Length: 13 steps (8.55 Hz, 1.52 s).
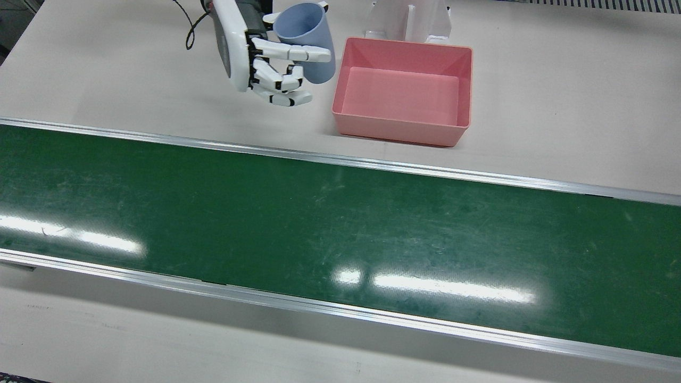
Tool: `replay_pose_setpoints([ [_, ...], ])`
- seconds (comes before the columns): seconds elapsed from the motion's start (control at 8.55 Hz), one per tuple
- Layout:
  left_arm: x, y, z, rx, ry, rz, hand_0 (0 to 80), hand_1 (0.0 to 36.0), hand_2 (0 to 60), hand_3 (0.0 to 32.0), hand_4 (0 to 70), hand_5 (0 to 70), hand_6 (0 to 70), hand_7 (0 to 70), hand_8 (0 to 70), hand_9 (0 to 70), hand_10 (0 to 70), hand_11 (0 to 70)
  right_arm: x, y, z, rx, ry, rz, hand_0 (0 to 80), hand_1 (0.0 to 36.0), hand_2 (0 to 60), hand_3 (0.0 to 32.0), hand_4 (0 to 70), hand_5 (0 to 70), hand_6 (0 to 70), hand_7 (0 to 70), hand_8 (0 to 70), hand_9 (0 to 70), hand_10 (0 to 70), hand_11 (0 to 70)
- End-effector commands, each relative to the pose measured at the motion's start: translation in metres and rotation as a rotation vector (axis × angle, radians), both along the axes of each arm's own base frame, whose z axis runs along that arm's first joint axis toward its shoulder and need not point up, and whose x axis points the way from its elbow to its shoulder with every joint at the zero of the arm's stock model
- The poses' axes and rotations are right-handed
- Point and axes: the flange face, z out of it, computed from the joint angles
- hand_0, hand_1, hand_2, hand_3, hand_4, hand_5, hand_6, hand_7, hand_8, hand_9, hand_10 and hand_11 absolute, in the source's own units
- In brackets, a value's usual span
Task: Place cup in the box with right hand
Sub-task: 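Lift the cup off the belt and carry it over the pink tray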
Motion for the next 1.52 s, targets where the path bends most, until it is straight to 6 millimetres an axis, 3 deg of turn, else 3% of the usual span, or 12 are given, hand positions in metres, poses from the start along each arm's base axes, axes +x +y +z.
replay_pose_setpoints([
  [0.0, 0.000, 0.000, 0.000, 0.001, 0.000, 0.000, 0.0, 0.0, 0.0, 0.0, 0.0, 0.0, 0.0, 0.0, 0.0, 0.0, 0.0, 0.0, -0.077, 0.087, -0.015, 0.022, 0.089, -0.115, 57.2, 15.7, 9.6, 0.0, 52.6, 11.2, 28.2, 70.0, 50.3, 70.0, 27.4, 40.6],
  [0.12, 0.000, 0.000, 0.000, 0.001, 0.000, 0.000, 0.0, 0.0, 0.0, 0.0, 0.0, 0.0, 0.0, 0.0, 0.0, 0.0, 0.0, 0.0, -0.109, 0.106, 0.004, 0.001, 0.130, -0.145, 58.6, 14.1, 3.1, 0.0, 55.1, 11.1, 27.4, 70.0, 49.0, 70.0, 26.9, 40.0],
  [0.23, 0.000, 0.000, 0.000, 0.001, 0.000, 0.000, 0.0, 0.0, 0.0, 0.0, 0.0, 0.0, 0.0, 0.0, 0.0, 0.0, 0.0, 0.0, -0.153, 0.114, 0.041, -0.016, 0.135, -0.168, 57.3, 16.0, 9.5, 0.0, 51.2, 10.9, 26.4, 70.0, 47.5, 70.0, 26.2, 38.9],
  [0.35, 0.000, 0.000, 0.000, 0.001, 0.000, 0.000, 0.0, 0.0, 0.0, 0.0, 0.0, 0.0, 0.0, 0.0, 0.0, 0.0, 0.0, 0.0, -0.188, 0.122, 0.071, -0.020, 0.061, -0.195, 57.1, 16.1, 9.5, 0.0, 52.9, 9.5, 21.8, 70.0, 40.5, 65.4, 20.4, 30.5],
  [0.47, 0.000, 0.000, 0.000, 0.001, 0.000, 0.000, 0.0, 0.0, 0.0, 0.0, 0.0, 0.0, 0.0, 0.0, 0.0, 0.0, 0.0, 0.0, -0.211, 0.129, 0.086, -0.016, -0.014, -0.205, 57.8, 13.7, 0.0, 0.0, 39.0, 8.2, 13.7, 51.3, 26.4, 44.4, 12.8, 20.0],
  [0.59, 0.000, 0.000, 0.000, 0.001, 0.000, 0.000, 0.0, 0.0, 0.0, 0.0, 0.0, 0.0, 0.0, 0.0, 0.0, 0.0, 0.0, 0.0, -0.215, 0.130, 0.086, -0.014, -0.034, -0.205, 56.2, 14.9, 0.0, 0.0, 22.3, 7.0, 5.6, 15.8, 11.9, 20.2, 5.2, 9.5],
  [0.7, 0.000, 0.000, 0.000, 0.001, 0.000, 0.000, 0.0, 0.0, 0.0, 0.0, 0.0, 0.0, 0.0, 0.0, 0.0, 0.0, 0.0, 0.0, -0.209, 0.126, 0.080, -0.012, -0.050, -0.200, 54.8, 14.3, 0.0, 0.0, 21.1, 6.1, 3.8, 9.0, 8.0, 13.6, 2.1, 4.9],
  [1.05, 0.000, 0.000, 0.000, 0.001, 0.000, 0.000, 0.0, 0.0, 0.0, 0.0, 0.0, 0.0, 0.0, 0.0, 0.0, 0.0, 0.0, 0.0, -0.186, 0.125, 0.062, -0.004, -0.076, -0.196, 52.0, 11.5, 0.0, 0.0, 30.9, 4.6, 4.1, 13.1, 9.5, 16.6, 0.0, 0.3],
  [1.29, 0.000, 0.000, 0.000, 0.001, 0.000, 0.000, 0.0, 0.0, 0.0, 0.0, 0.0, 0.0, 0.0, 0.0, 0.0, 0.0, 0.0, 0.0, -0.176, 0.121, 0.049, -0.003, -0.109, -0.190, 50.1, 12.1, 6.8, 0.0, 32.0, 3.9, 4.4, 15.6, 9.9, 17.8, 0.0, 0.0],
  [1.4, 0.000, 0.000, 0.000, 0.001, 0.000, 0.000, 0.0, 0.0, 0.0, 0.0, 0.0, 0.0, 0.0, 0.0, 0.0, 0.0, 0.0, 0.0, -0.156, 0.112, 0.036, 0.001, -0.141, -0.170, 49.3, 8.5, 0.0, 0.0, 34.4, 3.3, 4.3, 16.1, 9.9, 18.0, 0.0, 0.0],
])
